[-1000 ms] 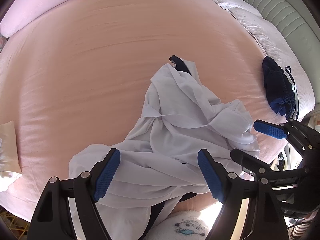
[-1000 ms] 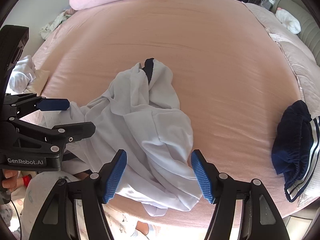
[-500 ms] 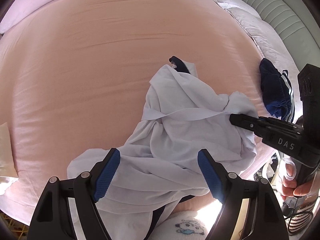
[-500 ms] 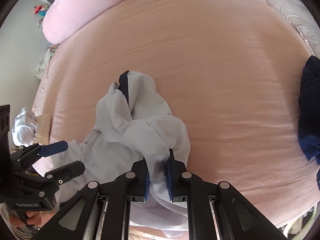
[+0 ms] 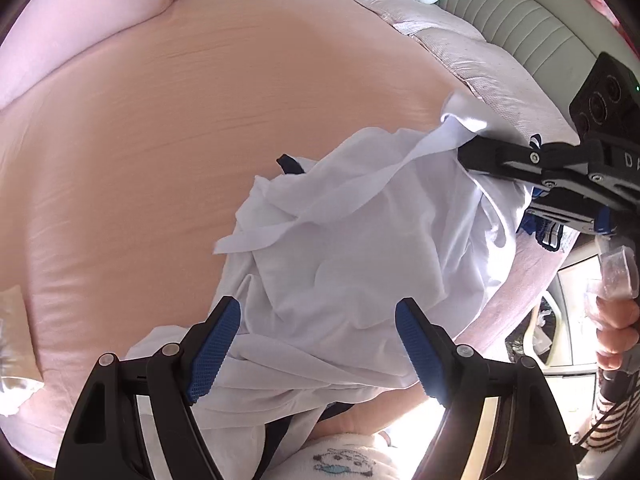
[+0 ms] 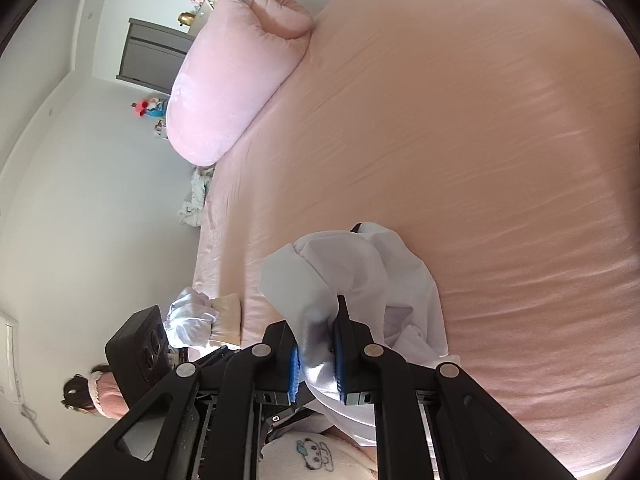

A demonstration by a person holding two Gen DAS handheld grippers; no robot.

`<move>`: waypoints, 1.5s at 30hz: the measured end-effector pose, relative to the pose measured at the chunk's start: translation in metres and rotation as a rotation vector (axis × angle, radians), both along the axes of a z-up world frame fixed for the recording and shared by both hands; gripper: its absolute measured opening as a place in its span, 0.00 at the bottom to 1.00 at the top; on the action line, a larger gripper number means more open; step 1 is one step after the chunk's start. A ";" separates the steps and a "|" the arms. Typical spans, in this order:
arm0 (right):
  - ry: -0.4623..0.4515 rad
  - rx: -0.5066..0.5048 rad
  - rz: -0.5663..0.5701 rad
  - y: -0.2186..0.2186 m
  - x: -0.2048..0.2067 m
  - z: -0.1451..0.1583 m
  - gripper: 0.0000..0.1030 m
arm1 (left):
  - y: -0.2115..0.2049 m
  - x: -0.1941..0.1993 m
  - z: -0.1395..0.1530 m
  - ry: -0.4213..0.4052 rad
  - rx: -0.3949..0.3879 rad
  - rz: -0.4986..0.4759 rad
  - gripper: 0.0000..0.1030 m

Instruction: Fold clothes

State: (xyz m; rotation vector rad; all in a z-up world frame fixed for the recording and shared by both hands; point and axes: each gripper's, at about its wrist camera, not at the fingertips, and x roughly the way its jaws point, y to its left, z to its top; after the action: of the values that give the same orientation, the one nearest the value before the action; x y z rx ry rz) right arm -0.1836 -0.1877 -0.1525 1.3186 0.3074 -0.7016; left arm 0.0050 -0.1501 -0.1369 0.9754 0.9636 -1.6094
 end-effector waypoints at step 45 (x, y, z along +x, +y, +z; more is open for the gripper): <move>0.216 -0.165 0.289 0.023 0.100 0.110 0.11 | 0.021 0.018 0.093 0.446 -0.093 -0.053 0.77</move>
State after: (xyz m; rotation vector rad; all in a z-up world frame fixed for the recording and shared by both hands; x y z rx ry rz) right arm -0.0841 -0.1645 -0.0425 1.0173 0.5902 -0.6100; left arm 0.0234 -0.1290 -0.0437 0.5897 1.1531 -1.9443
